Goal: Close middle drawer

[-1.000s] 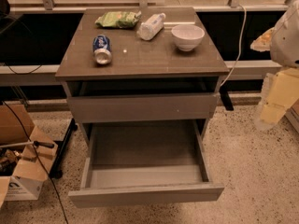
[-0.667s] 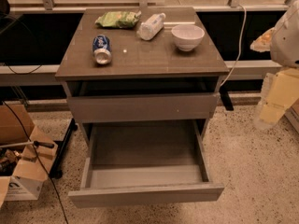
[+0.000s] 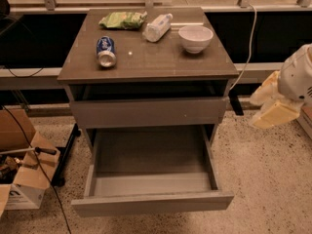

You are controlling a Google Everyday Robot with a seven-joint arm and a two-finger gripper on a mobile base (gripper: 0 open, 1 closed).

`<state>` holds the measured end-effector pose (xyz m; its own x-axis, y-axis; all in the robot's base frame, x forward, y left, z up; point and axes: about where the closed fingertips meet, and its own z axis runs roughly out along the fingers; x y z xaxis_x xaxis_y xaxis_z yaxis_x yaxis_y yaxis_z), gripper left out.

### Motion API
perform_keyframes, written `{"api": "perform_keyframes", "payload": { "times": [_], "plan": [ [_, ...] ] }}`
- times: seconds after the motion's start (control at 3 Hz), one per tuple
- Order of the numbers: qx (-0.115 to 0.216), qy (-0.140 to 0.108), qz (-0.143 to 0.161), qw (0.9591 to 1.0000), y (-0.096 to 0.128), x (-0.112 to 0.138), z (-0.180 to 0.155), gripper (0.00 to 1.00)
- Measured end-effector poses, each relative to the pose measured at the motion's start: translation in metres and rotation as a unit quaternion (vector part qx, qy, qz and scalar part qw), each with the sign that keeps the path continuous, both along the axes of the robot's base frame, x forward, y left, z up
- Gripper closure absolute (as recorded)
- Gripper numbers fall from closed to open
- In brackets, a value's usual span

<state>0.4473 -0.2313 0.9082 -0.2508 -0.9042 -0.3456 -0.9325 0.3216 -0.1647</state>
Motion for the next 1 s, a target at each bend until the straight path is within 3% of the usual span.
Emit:
{"api": "perform_keyframes", "payload": {
  "times": [0.67, 1.0],
  "plan": [
    [-0.007, 0.007, -0.001, 0.9999, 0.005, 0.002, -0.018, 0.98],
    [0.015, 0.028, 0.020, 0.9993, 0.018, -0.001, -0.063, 1.00]
  ]
}}
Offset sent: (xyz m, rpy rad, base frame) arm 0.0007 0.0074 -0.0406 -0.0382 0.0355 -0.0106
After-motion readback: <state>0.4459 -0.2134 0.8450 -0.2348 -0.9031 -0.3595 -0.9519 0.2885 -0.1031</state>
